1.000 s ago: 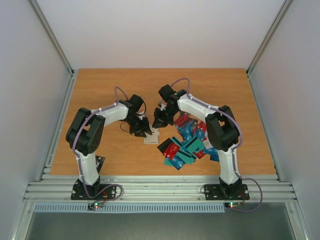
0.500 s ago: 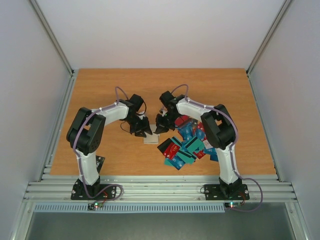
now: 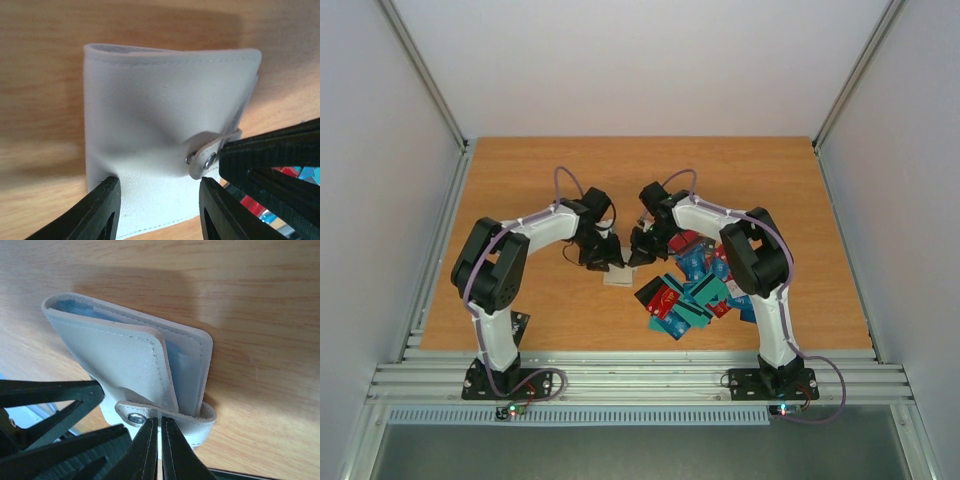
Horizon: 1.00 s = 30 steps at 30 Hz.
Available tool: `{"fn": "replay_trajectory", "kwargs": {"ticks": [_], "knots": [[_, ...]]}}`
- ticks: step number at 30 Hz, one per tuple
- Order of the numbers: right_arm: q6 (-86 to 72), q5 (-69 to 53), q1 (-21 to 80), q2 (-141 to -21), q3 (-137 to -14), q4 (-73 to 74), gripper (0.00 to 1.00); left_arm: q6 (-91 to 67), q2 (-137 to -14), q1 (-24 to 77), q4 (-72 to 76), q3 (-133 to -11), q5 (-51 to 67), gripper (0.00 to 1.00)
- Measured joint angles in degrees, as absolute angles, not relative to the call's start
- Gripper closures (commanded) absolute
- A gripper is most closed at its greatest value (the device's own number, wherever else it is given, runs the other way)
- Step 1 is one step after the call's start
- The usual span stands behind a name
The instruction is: Put the credit cards into the card holder
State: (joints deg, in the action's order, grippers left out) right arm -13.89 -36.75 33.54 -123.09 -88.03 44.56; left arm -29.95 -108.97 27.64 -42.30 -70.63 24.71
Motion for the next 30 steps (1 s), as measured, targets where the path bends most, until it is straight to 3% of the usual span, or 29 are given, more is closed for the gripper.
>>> {"fn": "replay_trajectory", "kwargs": {"ticks": [6,19,30], "knots": [[-13.9,-37.8,33.5,-123.8,-88.0,42.6,0.95,-28.4,-108.9,24.8,-41.9,-70.8,23.1,0.55],[-13.9,-39.6,33.5,-126.2,-90.2,42.9,0.95,-24.2,-107.6,21.4,-42.8,-71.0,19.8,0.45],[-13.8,-40.9,33.5,-127.0,-91.5,42.9,0.95,-14.3,-113.4,19.4,-45.1,-75.7,25.1,0.49]]}}
